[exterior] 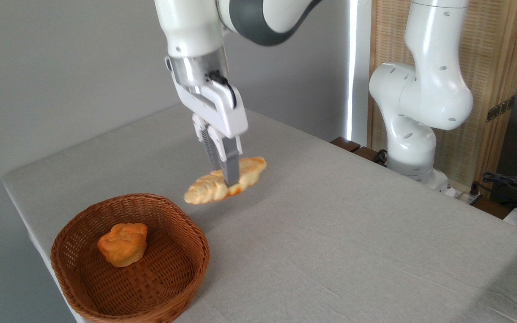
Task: Put bread into the basket
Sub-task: 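Lift the croissant and carry it over the wicker basket, then lower the croissant into the basket and open the gripper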
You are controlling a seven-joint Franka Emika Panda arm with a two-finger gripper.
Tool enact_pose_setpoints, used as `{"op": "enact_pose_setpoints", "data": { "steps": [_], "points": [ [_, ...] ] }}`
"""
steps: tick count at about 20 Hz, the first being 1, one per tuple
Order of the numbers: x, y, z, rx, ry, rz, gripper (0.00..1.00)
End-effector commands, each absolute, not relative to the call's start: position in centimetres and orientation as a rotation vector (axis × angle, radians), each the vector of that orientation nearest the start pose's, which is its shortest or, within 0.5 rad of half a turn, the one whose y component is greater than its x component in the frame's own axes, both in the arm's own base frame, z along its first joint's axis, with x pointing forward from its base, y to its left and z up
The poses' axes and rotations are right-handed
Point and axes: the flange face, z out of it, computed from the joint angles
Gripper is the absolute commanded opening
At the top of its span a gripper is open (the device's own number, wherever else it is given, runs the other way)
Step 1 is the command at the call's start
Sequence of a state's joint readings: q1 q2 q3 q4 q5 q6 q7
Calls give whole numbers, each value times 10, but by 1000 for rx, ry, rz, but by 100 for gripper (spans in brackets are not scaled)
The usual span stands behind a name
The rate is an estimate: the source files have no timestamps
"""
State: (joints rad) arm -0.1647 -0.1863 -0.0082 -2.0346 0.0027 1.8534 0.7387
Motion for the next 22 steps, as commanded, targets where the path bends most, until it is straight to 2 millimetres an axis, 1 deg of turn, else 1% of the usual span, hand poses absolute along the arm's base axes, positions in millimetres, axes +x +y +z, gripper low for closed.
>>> {"op": "enact_pose_setpoints", "data": {
  "steps": [1, 4, 7, 8, 9, 10, 11, 12, 13, 17, 22],
  "points": [
    [516, -91, 557, -2827, 1370, -222, 39],
    [536, -91, 556, -2786, 1335, -394, 39],
    [558, -94, 545, -2746, 1305, -535, 39],
    [564, -96, 541, -2730, 1299, -572, 41],
    [570, -95, 539, -2716, 1287, -615, 56],
    [576, -95, 534, -2705, 1279, -641, 80],
    [580, -93, 530, -2697, 1267, -660, 86],
    [583, -92, 526, -2695, 1263, -669, 98],
    [586, -90, 522, -2697, 1256, -668, 100],
    [591, -91, 510, -2703, 1259, -648, 100],
    [591, -91, 508, -2705, 1257, -643, 100]
  ]
}}
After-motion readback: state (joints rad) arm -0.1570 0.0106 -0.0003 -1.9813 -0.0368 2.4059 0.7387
